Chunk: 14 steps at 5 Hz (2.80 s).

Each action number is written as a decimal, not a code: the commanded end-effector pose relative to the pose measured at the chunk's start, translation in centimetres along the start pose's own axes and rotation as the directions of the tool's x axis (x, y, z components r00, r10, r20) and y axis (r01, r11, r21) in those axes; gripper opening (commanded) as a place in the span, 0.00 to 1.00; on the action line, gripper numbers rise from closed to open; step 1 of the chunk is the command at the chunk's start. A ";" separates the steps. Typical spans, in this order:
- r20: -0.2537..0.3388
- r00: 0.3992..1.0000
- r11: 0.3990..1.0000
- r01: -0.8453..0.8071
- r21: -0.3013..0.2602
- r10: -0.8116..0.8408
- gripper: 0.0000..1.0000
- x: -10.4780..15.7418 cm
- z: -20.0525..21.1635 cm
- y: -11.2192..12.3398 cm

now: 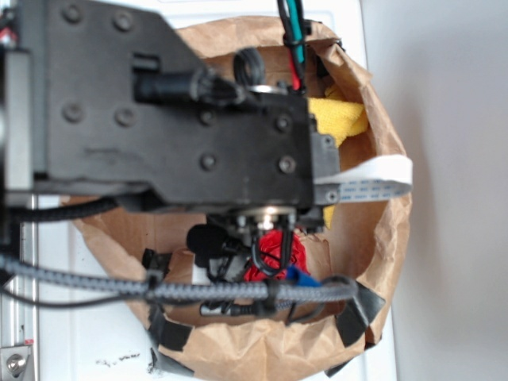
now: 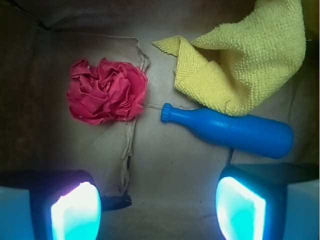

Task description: Grab the yellow cloth.

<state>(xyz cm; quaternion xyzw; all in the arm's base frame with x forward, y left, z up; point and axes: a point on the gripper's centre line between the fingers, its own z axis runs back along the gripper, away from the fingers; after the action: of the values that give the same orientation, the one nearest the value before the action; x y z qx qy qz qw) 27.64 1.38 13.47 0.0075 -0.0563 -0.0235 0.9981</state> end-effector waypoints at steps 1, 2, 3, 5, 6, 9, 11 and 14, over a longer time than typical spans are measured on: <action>0.114 0.988 0.990 -0.117 0.075 0.108 1.00 6.1 -2.3 1.9; 0.107 0.989 0.985 -0.118 0.129 0.104 1.00 7.1 -5.1 2.8; 0.102 0.990 0.980 -0.118 0.158 0.102 1.00 7.2 -6.2 3.5; 0.055 0.989 0.964 -0.145 0.225 0.136 1.00 8.8 -8.9 4.7; 0.062 0.986 0.959 -0.168 0.229 0.158 0.00 9.2 -8.7 4.9; 0.075 0.990 0.963 -0.136 0.233 0.122 0.06 9.0 -8.3 4.7; 0.079 0.988 0.965 -0.151 0.216 0.137 0.09 9.2 -7.6 5.0; 0.019 0.978 0.977 -0.209 -0.049 0.210 0.00 5.7 6.3 5.5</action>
<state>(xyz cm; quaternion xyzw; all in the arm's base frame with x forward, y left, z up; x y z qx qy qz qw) 32.75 5.35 17.31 -0.0260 -0.0201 0.0727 0.9968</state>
